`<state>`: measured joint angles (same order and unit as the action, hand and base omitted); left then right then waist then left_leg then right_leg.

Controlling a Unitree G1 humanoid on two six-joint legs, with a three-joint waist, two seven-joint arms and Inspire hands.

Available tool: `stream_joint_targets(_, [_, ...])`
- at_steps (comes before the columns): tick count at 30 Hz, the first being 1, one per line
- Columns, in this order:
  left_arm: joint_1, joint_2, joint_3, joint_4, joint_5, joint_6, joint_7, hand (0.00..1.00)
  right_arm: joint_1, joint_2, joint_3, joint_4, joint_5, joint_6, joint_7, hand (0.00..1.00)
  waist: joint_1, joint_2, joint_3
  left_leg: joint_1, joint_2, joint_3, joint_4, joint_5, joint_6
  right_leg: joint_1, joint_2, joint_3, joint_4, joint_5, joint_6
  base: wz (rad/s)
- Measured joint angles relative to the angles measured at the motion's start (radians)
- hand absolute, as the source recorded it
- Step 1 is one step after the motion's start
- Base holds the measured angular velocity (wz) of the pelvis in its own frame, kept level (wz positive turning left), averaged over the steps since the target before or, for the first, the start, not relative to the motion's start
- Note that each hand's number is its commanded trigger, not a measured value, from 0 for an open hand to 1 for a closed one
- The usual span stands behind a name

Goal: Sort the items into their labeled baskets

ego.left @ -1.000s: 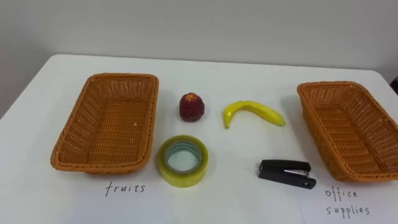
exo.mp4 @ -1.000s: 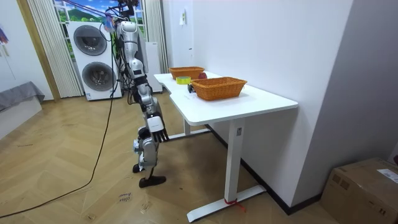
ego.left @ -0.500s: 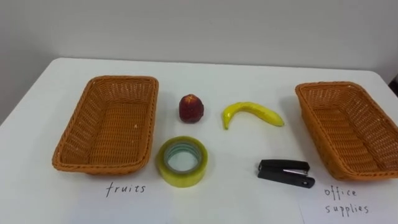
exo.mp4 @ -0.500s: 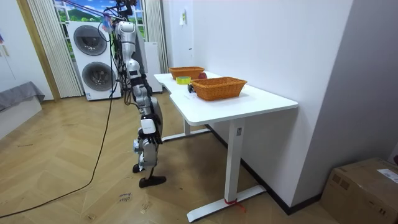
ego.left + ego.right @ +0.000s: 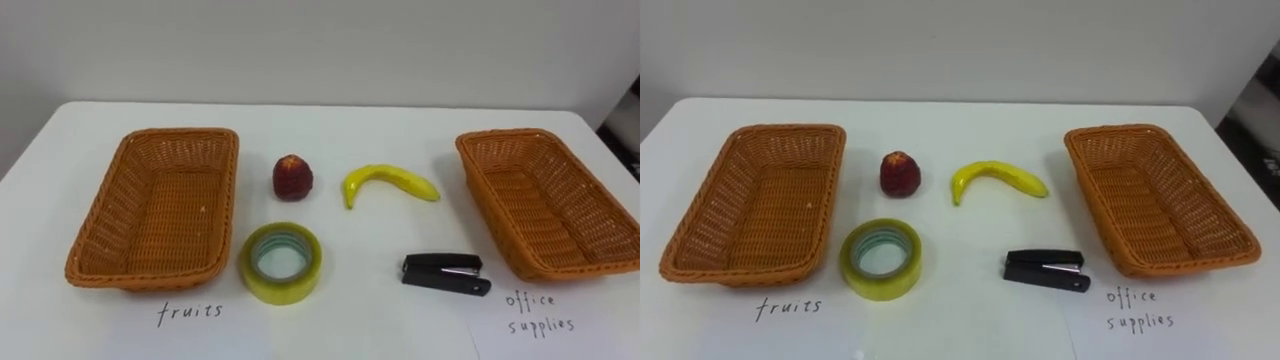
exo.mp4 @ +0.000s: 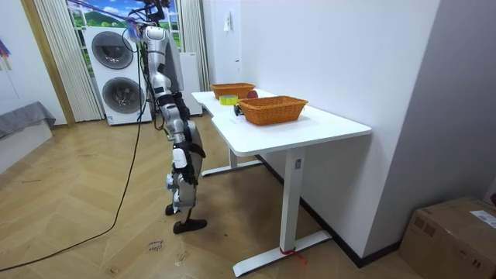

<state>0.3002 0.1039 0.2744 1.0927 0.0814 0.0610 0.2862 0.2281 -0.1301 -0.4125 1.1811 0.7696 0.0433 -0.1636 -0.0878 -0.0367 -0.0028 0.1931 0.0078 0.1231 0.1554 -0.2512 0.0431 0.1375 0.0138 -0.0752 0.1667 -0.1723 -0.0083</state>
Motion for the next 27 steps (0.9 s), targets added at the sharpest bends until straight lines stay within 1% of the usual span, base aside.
stream_joint_targets(1, [0.006, 0.0, 0.008, -0.008, 0.001, 0.0, 0.007, 0.0, 0.001, 0.0, -0.036, -0.005, 0.05, 0.0, -0.016, 0.0, -0.008, 0.0, -0.0003, 0.0, 0.0, 0.002, -0.001, 0.0, 0.0, -0.001, 0.0, 0.003, 0.0, 0.0, 0.0, -0.04])
stream_joint_targets(2, [0.01, 0.0, 0.016, -0.013, 0.001, 0.0, 0.009, 0.0, 0.0, 0.0, -0.053, -0.011, 0.074, 0.0, -0.029, 0.0, -0.009, 0.0, -0.0005, 0.0, 0.0, 0.006, -0.002, 0.0, 0.0, -0.003, 0.001, 0.007, 0.001, 0.0, 0.0, -0.11])
stream_joint_targets(4, [0.014, 0.005, 0.047, -0.014, 0.0, -0.002, 0.017, 0.0, 0.005, 0.0, -0.105, -0.047, 0.151, -0.004, -0.086, 0.0, -0.014, -0.001, -0.0022, -0.004, 0.002, 0.015, -0.004, 0.0, 0.0, -0.013, 0.004, 0.02, 0.004, -0.001, 0.0, -0.15])
stream_joint_targets(6, [0.015, 0.012, 0.048, -0.018, 0.0, -0.002, 0.018, 0.0, 0.003, -0.004, -0.135, -0.058, 0.198, -0.01, -0.122, 0.0, -0.023, -0.006, -0.005, -0.004, 0.001, 0.018, -0.004, 0.0, 0.0, -0.016, 0.004, 0.018, 0.006, 0.0, 0.0, -0.06])
stream_joint_targets(9, [0.015, 0.014, 0.052, -0.033, 0.001, -0.001, 0.017, 0.0, -0.002, -0.019, -0.183, -0.073, 0.259, -0.011, -0.178, 0.0, -0.029, -0.011, -0.0054, -0.004, 0.0, 0.025, -0.006, 0.0, 0.0, -0.018, 0.002, 0.018, 0.006, 0.0, 0.0, -0.01])
stream_joint_targets(10, [0.016, 0.014, 0.067, -0.048, 0.001, -0.003, 0.016, 0.0, 0.001, -0.02, -0.209, -0.102, 0.272, -0.012, -0.207, 0.0, -0.033, -0.014, -0.005, -0.005, 0.001, 0.025, -0.007, 0.0, 0.0, -0.018, 0.003, 0.017, 0.006, -0.001, 0.001, 0.0])
stream_joint_targets(11, [0.017, 0.016, 0.073, -0.055, 0.001, -0.003, 0.016, 0.0, 0.0, -0.021, -0.222, -0.119, 0.277, -0.013, -0.222, 0.0, -0.037, -0.016, -0.0047, -0.005, 0.001, 0.026, -0.007, 0.0, 0.0, -0.018, 0.003, 0.017, 0.005, -0.001, 0.001, 0.0])
stream_joint_targets(12, [0.021, 0.019, 0.075, -0.063, 0.0, -0.004, 0.016, 0.0, -0.003, -0.023, -0.249, -0.162, 0.283, -0.022, -0.257, 0.0, -0.047, -0.017, -0.0045, -0.007, 0.001, 0.026, -0.008, 0.0, 0.0, -0.02, 0.003, 0.017, 0.005, -0.001, 0.001, 0.0])
stream_joint_targets(14, [0.022, 0.023, 0.075, -0.074, 0.0, -0.004, 0.015, 0.0, 0.0, -0.028, -0.269, -0.237, 0.277, -0.045, -0.31, 0.0, -0.053, -0.017, -0.0046, -0.011, 0.001, 0.025, -0.009, 0.0, 0.0, -0.025, 0.003, 0.018, 0.006, -0.001, 0.001, 0.0])
stream_joint_targets(16, [0.021, 0.024, 0.073, -0.087, 0.001, -0.005, 0.007, 0.0, 0.002, -0.045, -0.28, -0.305, 0.275, -0.07, -0.371, 0.0, -0.059, -0.017, -0.0045, -0.014, 0.001, 0.027, -0.011, 0.0, 0.0, -0.028, 0.004, 0.018, 0.006, -0.001, 0.001, 0.0])
stream_joint_targets(18, [0.027, 0.026, 0.063, -0.092, 0.0, -0.003, 0.006, 0.0, 0.003, -0.052, -0.279, -0.372, 0.275, -0.074, -0.419, 0.0, -0.063, -0.02, -0.005, -0.016, 0.001, 0.027, -0.014, 0.001, 0.0, -0.028, 0.005, 0.021, 0.01, -0.001, 0.001, 0.0])
stream_joint_targets(19, [0.033, 0.027, 0.053, -0.097, 0.0, -0.002, 0.006, 0.0, -0.001, -0.058, -0.279, -0.418, 0.275, -0.074, -0.448, 0.0, -0.07, -0.023, -0.0058, -0.02, 0.0, 0.028, -0.014, 0.001, 0.0, -0.036, 0.005, 0.022, 0.017, -0.002, 0.001, 0.0])
stream_joint_targets(21, [0.034, 0.027, 0.042, -0.105, 0.0, -0.002, 0.006, 0.0, -0.007, -0.071, -0.28, -0.464, 0.27, -0.079, -0.487, 0.0, -0.072, -0.026, -0.0042, -0.027, -0.001, 0.029, -0.012, 0.001, 0.0, -0.043, 0.005, 0.023, 0.021, -0.004, 0.001, 0.0])
stream_joint_targets(24, [0.036, 0.027, 0.037, -0.109, 0.001, -0.002, -0.002, 0.0, -0.009, -0.077, -0.28, -0.54, 0.22, -0.088, -0.546, 0.0, -0.07, -0.038, -0.0036, -0.027, 0.0, 0.029, -0.013, 0.001, 0.0, -0.052, 0.006, 0.024, 0.021, -0.004, 0.001, -0.01])
stream_joint_targets(27, [0.037, 0.028, 0.033, -0.114, 0.0, -0.002, -0.017, 0.0, -0.005, -0.079, -0.279, -0.647, 0.15, -0.099, -0.595, 0.0, -0.071, -0.04, -0.0039, -0.037, 0.0, 0.029, -0.013, 0.001, 0.0, -0.064, 0.005, 0.032, 0.022, -0.004, 0.001, -0.06])
